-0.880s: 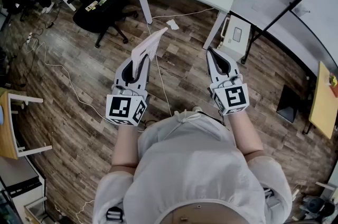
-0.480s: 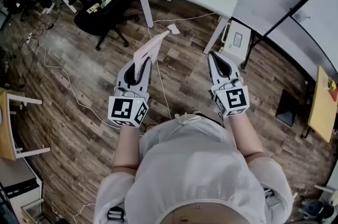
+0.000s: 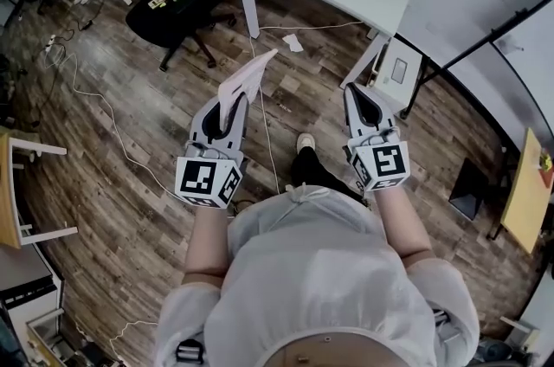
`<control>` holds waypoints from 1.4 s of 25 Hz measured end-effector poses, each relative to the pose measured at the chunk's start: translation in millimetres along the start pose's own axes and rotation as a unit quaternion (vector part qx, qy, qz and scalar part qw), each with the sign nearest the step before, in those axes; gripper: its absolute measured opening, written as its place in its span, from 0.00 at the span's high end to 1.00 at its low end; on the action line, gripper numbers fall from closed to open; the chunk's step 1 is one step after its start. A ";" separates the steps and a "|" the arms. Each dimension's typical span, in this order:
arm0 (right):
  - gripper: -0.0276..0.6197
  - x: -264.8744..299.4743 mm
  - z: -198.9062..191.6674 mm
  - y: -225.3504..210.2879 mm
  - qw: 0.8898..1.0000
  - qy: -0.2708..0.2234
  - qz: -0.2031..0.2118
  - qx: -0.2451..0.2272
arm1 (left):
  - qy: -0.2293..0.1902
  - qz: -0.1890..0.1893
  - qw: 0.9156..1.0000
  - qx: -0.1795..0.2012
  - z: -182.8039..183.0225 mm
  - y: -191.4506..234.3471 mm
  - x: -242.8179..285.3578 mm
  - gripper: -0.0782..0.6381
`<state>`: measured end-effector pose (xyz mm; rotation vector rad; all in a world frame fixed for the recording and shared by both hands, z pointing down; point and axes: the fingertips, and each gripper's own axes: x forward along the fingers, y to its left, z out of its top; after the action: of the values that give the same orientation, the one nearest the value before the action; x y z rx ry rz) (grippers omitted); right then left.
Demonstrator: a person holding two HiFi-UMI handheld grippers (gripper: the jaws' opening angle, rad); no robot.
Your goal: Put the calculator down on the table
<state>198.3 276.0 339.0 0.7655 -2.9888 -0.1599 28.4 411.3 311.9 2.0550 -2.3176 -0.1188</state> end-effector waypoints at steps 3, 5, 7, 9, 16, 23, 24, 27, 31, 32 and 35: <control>0.95 24.1 -12.0 -16.8 1.000 0.007 0.008 0.011 | 0.008 0.010 1.000 -0.001 -6.3 7.6 24.6 0.76; 0.95 45.3 -18.3 -30.2 1.000 0.010 0.013 0.022 | 0.015 0.015 1.000 0.001 -8.7 14.8 43.1 0.76; 0.95 71.9 -22.8 -46.1 0.999 0.011 0.016 0.029 | 0.021 0.020 1.000 0.005 -9.9 24.1 66.4 0.76; 0.95 100.8 -26.8 -64.4 0.999 0.014 0.019 0.032 | 0.027 0.026 0.999 0.006 -10.4 34.2 94.3 0.76; 0.95 201.0 -31.2 -142.5 0.999 0.025 0.029 0.029 | 0.035 0.032 0.999 0.004 -7.4 68.7 219.3 0.76; 0.95 273.9 -36.9 -207.6 0.999 0.035 0.033 0.011 | 0.047 0.007 0.999 0.009 -8.4 78.7 333.5 0.76; 0.95 281.2 -38.2 -214.6 0.999 0.036 0.030 0.010 | 0.050 0.002 0.999 0.008 -10.0 79.8 345.9 0.76; 0.95 300.7 -43.8 -233.2 0.999 0.041 0.022 0.015 | 0.063 -0.014 0.998 0.002 -18.0 85.0 382.1 0.76; 0.95 325.1 -51.8 -259.4 0.999 0.048 0.002 0.011 | 0.077 -0.044 0.996 -0.013 -28.7 94.4 433.6 0.76; 0.95 331.8 -53.9 -267.0 0.999 0.050 -0.006 0.010 | 0.080 -0.053 0.995 -0.017 -31.6 97.0 447.5 0.76; 0.95 355.8 -59.0 -290.6 0.998 0.057 -0.030 0.003 | 0.090 -0.082 0.992 -0.029 -39.3 107.7 493.3 0.76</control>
<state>29.5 -153.9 373.6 0.8347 -2.8624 -0.1068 -134.4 -66.7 350.6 2.1280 -2.0185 -0.0064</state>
